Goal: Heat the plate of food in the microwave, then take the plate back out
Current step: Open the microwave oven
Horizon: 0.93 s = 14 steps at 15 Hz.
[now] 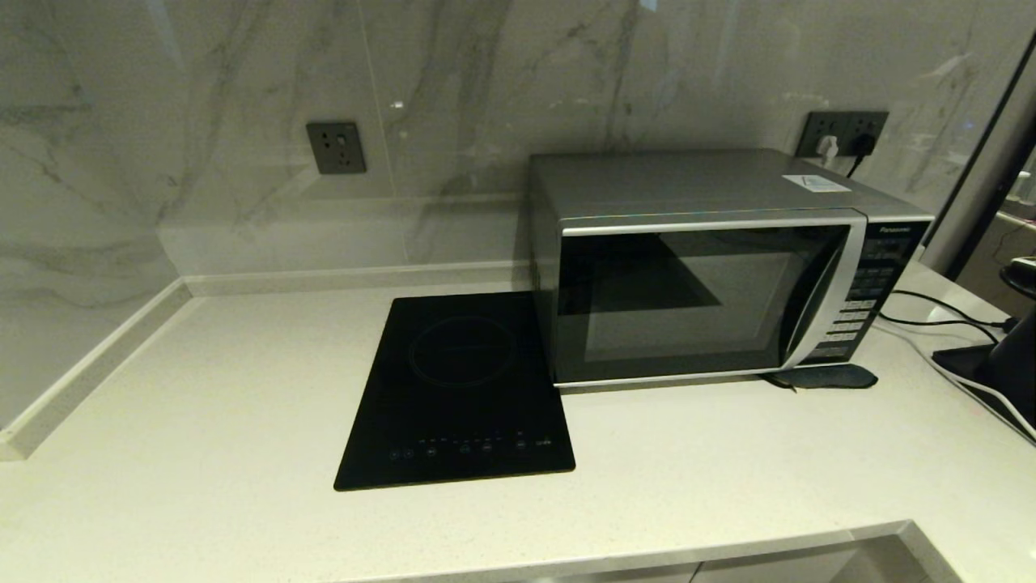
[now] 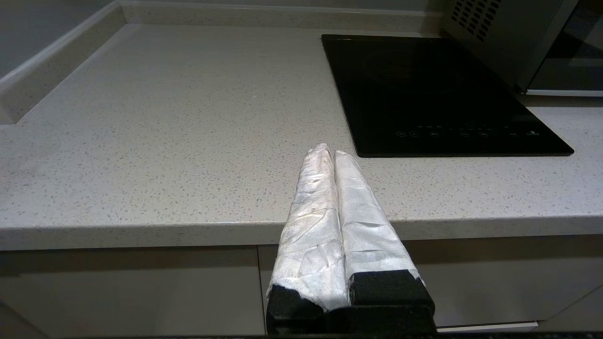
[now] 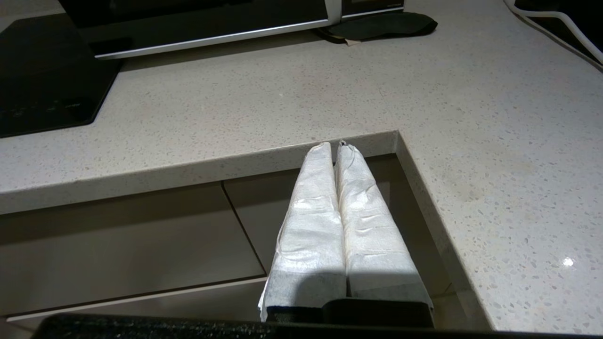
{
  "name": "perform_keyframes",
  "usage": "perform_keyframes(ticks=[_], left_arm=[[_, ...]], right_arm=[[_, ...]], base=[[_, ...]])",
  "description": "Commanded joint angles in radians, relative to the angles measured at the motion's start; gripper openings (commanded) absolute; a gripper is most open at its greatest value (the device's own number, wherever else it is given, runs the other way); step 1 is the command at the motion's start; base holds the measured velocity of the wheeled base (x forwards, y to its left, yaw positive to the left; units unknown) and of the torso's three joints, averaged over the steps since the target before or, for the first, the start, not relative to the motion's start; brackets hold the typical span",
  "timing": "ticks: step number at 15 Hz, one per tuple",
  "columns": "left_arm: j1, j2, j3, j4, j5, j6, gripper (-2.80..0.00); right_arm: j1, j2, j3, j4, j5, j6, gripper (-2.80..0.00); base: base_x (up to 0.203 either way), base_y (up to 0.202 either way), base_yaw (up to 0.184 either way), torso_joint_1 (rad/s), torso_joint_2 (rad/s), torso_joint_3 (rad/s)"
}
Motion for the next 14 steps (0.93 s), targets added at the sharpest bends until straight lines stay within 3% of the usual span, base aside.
perform_keyframes(ticks=[1,14], left_arm=[[0.000,0.002,0.000,0.000,0.000,-0.001,-2.80],[0.000,0.002,0.000,0.000,0.000,-0.001,-2.80]], right_arm=[[0.000,0.002,0.001,0.004,-0.001,0.004,-2.80],[0.000,0.002,0.005,-0.014,0.001,0.004,-2.80]], base=[[0.000,0.000,0.000,0.000,0.00,0.000],[0.000,0.000,0.000,0.000,0.00,0.000]])
